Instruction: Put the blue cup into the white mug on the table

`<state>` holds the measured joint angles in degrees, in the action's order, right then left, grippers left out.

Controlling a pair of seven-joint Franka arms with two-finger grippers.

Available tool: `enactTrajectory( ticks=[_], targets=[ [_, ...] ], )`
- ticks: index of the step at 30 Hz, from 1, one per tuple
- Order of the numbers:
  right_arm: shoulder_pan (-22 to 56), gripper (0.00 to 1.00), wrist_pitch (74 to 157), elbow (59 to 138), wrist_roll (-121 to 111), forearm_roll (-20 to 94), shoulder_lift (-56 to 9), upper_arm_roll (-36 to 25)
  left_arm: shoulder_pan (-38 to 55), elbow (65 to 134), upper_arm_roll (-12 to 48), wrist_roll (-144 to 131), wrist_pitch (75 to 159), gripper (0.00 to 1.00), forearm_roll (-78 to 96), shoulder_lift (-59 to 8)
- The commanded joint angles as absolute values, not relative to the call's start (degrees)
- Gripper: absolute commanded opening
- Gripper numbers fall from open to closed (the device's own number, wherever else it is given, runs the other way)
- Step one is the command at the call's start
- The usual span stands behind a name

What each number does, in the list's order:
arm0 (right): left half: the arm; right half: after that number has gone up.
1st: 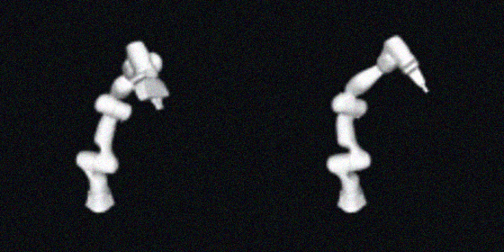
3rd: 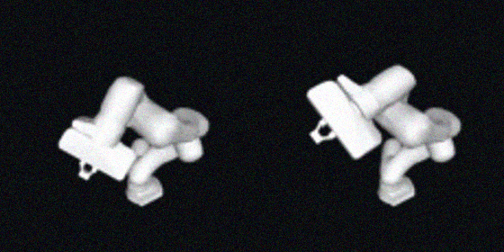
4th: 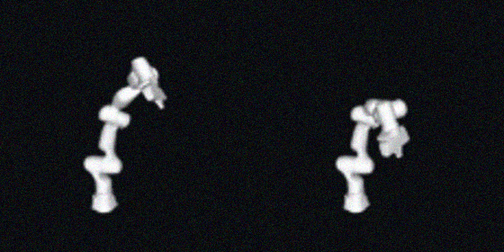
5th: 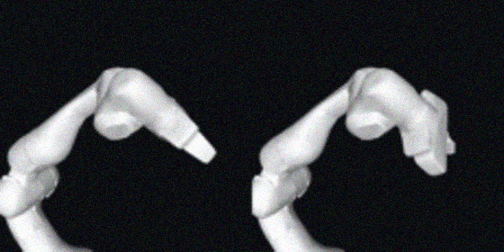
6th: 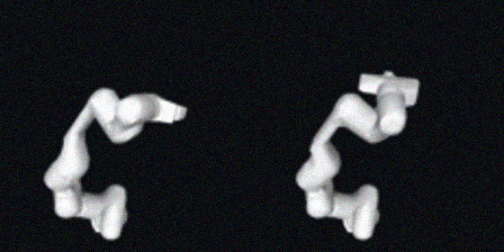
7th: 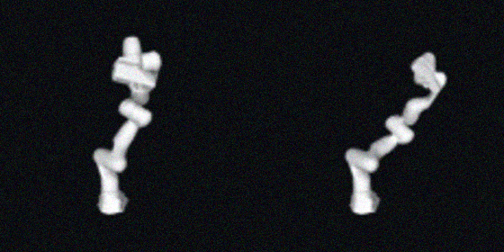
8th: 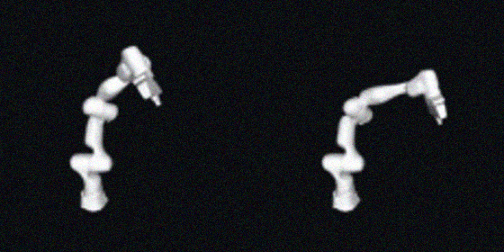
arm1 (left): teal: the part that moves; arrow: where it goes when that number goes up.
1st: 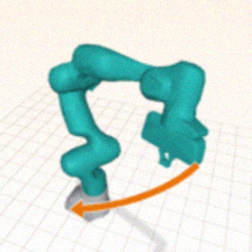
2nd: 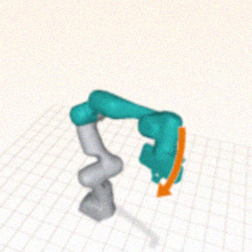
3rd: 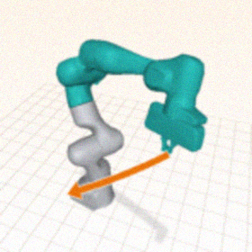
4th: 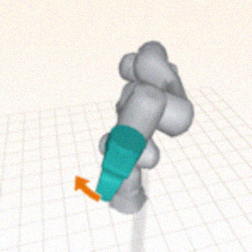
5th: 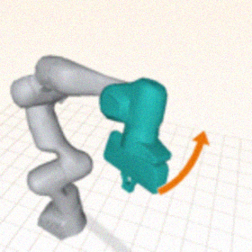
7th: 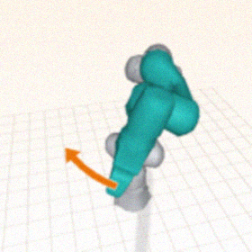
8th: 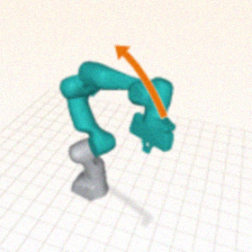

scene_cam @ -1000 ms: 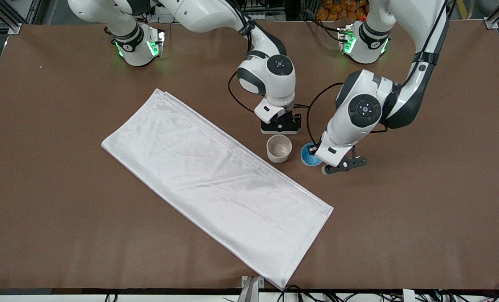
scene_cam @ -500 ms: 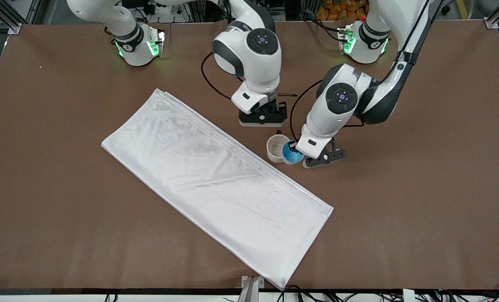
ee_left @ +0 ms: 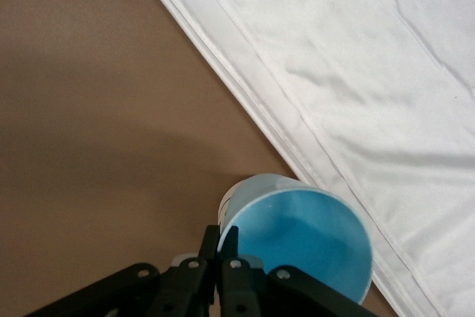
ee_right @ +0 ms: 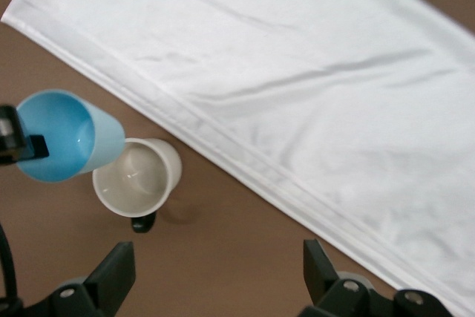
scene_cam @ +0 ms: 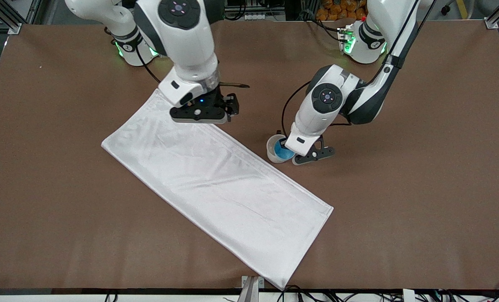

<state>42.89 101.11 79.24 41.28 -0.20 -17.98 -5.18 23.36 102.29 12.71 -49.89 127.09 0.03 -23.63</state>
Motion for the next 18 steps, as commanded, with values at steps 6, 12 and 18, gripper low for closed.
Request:
enactTrajectory(
  ticks=[6,12,18],
  targets=[
    [33.2,1.00,97.0,82.0,29.9,-0.7,-9.8,-4.4,24.5,102.5,12.7,-52.6,127.8,0.00,-0.8,-24.5],
    [27.8,1.00,95.1,82.1,22.4,-0.8,-8.1,-4.4,24.8,102.7,12.7,-52.6,127.6,0.00,-0.8,-25.2],
    [23.7,1.00,94.7,82.4,17.8,-0.8,-7.4,-4.5,25.0,102.9,12.7,-53.4,127.2,0.00,-0.8,-25.2]
  ],
)
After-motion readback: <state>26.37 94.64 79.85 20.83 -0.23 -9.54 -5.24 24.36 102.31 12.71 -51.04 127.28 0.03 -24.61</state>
